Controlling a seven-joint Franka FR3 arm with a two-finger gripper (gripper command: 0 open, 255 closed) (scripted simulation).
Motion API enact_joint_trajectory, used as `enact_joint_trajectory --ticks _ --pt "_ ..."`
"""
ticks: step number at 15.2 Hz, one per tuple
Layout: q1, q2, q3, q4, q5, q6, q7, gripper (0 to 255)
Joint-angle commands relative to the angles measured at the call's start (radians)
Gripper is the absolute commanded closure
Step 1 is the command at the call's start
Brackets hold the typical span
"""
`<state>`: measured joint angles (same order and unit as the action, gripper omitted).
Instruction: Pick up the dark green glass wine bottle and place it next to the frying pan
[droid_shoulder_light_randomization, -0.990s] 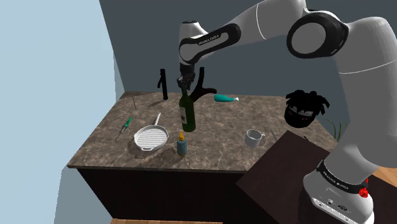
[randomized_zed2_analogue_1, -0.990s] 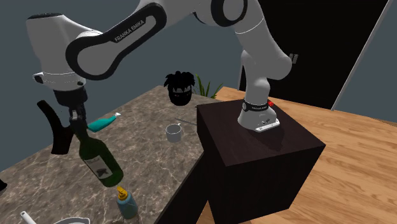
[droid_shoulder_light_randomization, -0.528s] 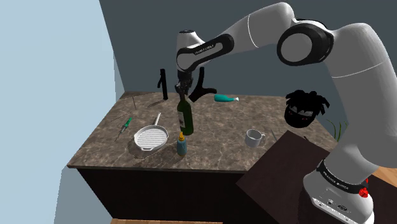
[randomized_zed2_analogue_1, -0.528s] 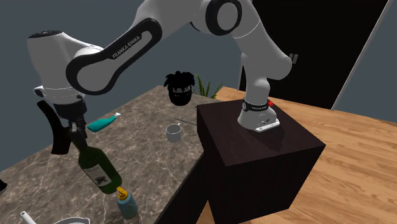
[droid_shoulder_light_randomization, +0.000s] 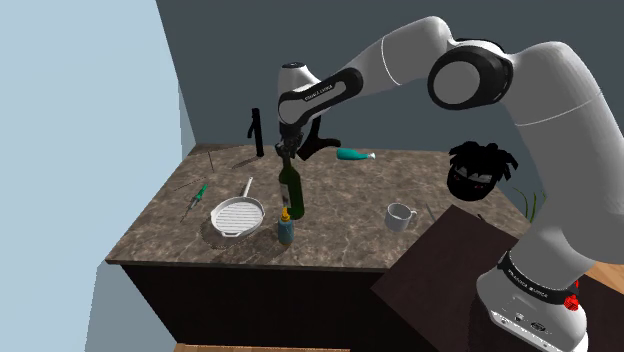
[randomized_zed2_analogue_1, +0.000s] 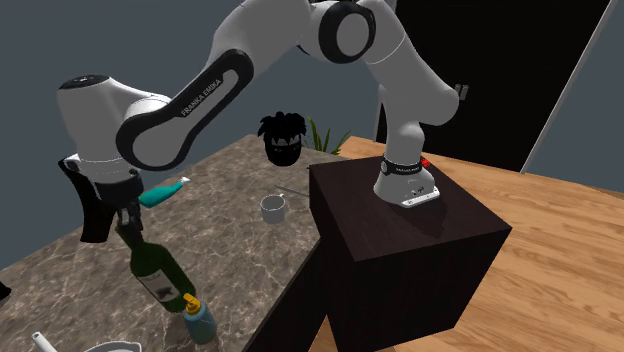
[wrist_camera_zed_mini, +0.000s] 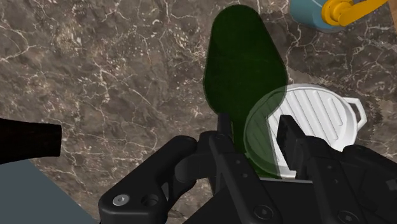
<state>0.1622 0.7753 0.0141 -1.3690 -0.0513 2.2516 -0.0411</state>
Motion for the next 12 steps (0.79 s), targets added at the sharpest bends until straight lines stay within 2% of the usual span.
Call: enact_joint_trajectory --ticks 1,11,12 --pt "-0.001 0.014 0.0 -0.004 0.0 0.018 0.0 255" --pt "0.0 0.035 -0.001 -0.005 -0.001 0.041 0.001 255" --pt "0.0 0.035 -0.001 -0.005 -0.001 0.041 0.001 0"
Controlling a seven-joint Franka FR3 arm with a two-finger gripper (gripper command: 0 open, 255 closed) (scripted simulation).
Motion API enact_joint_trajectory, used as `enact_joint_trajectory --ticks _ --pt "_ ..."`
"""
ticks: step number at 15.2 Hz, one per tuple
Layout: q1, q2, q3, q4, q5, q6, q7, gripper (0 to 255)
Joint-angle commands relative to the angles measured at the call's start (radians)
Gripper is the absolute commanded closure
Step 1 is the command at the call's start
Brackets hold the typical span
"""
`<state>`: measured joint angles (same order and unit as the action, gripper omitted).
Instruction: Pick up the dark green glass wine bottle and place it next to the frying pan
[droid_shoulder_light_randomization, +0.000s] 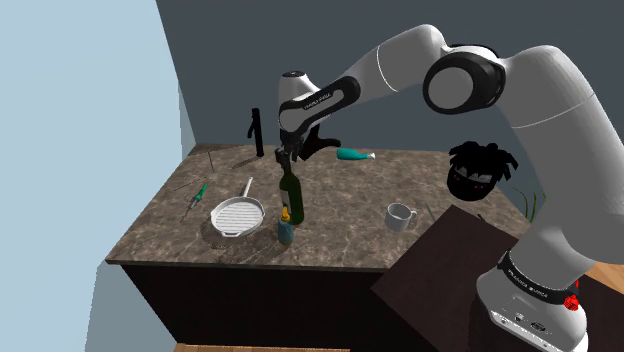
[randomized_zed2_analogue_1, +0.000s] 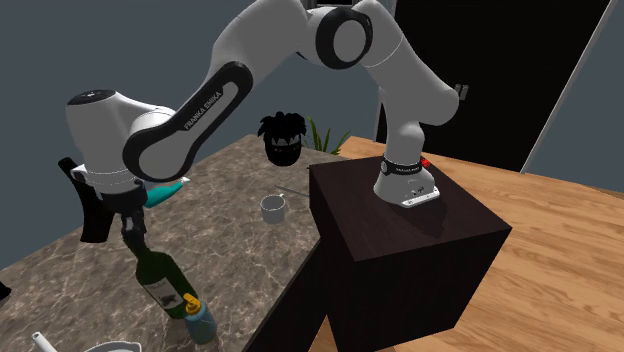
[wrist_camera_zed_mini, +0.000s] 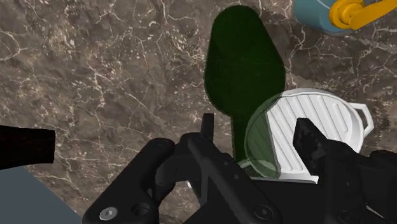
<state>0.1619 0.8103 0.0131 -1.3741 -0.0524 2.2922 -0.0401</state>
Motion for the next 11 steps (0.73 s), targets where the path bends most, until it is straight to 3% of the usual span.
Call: enact_joint_trajectory --ticks 1,11 --pt "0.0 0.0 0.0 0.0 0.0 0.0 0.0 0" --pt "0.001 -0.089 0.002 -0.02 0.002 -0.068 -0.001 0"
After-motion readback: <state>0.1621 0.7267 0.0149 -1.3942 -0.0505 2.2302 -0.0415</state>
